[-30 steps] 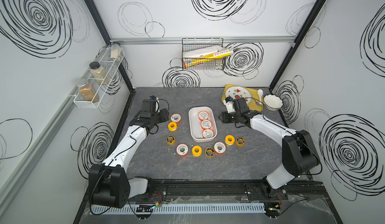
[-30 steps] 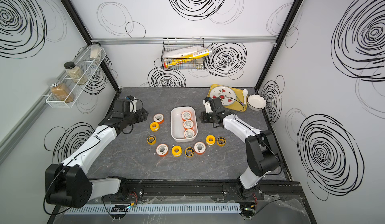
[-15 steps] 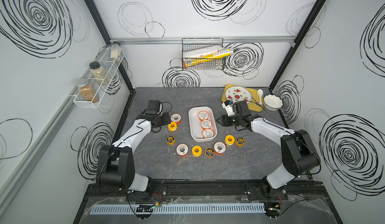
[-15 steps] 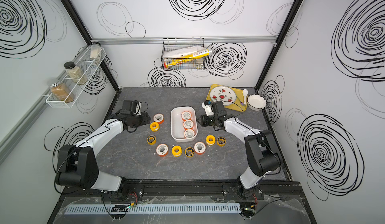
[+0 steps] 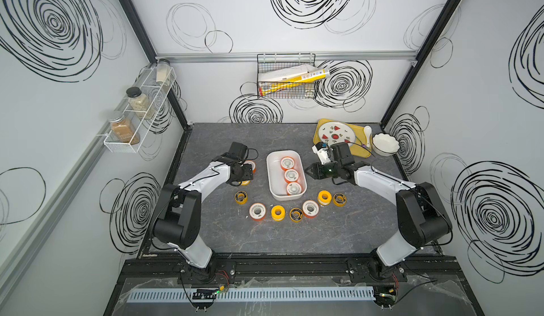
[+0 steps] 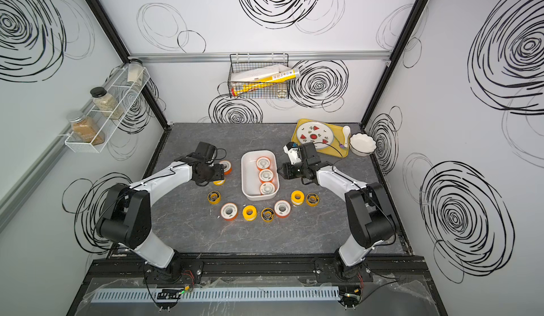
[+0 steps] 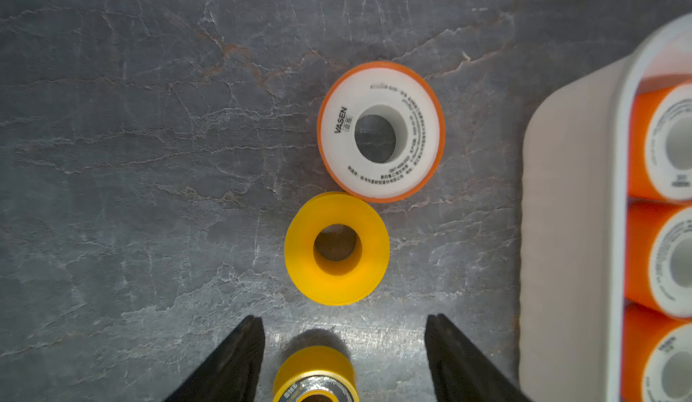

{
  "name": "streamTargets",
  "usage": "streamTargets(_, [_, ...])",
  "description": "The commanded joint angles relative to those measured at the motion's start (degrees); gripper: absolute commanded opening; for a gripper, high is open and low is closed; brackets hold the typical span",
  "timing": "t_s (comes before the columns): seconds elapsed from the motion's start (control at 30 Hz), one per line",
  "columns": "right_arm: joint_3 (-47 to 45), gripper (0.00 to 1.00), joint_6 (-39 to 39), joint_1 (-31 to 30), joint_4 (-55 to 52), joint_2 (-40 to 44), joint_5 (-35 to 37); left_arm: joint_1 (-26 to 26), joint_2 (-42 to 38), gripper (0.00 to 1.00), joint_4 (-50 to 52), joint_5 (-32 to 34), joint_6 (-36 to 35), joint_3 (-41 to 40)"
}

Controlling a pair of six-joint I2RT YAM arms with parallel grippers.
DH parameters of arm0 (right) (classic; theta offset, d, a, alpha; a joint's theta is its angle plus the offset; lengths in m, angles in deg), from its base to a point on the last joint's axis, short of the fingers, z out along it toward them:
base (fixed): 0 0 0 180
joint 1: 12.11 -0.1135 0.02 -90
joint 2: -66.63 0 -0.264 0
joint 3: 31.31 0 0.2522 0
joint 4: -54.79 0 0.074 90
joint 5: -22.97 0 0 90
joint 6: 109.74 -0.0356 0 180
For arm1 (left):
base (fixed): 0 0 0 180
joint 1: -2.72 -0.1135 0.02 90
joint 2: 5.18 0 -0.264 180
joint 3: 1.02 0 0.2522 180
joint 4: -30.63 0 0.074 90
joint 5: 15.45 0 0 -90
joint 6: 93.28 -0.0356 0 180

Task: Put the sealing tape into the storage box
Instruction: Pick up the sealing tape at the center of the board, then adjust the storage box at the center of the board.

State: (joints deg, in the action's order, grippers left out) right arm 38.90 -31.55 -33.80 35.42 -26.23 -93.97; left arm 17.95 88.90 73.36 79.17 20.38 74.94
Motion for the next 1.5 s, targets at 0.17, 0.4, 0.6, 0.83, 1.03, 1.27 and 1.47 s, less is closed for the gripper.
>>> streamTargets(0.17, [-0.37,0.45,1.35,0.07,-0.37,-1.52,-0.88,4.1,-2.58,0.89,2.59,7.02,3.76,-4.88])
streamTargets(0.4, [-0.28,0.45,1.53,0.07,-0.18,-1.97,-1.27,4.37,-2.72,0.9,0.95,5.22,4.98,-8.81])
streamTargets(0.6, [-0.37,0.45,1.69,0.07,-0.44,-1.73,-1.27,4.2,-1.11,0.85,-0.28,5.21,6.1,-10.28])
streamTargets(0.83, [-0.37,0.45,1.71,0.08,-0.69,-1.61,-1.18,4.02,-0.66,0.73,-1.29,4.22,6.47,-11.75])
streamTargets(1.03, [-0.37,0.45,1.76,0.07,-0.77,-1.84,-1.71,4.02,-0.57,0.7,-1.78,4.18,6.92,-12.6])
streamTargets(1.27, [-0.37,0.45,2.14,0.06,-0.89,-2.4,-3.17,4.04,-0.64,0.58,-2.05,4.08,6.9,-12.55])
streamTargets(1.47, [0.82,0.43,2.33,0.07,-1.24,-4.52,-5.74,4.11,-2.19,0.55,-1.03,4.86,6.56,-11.08])
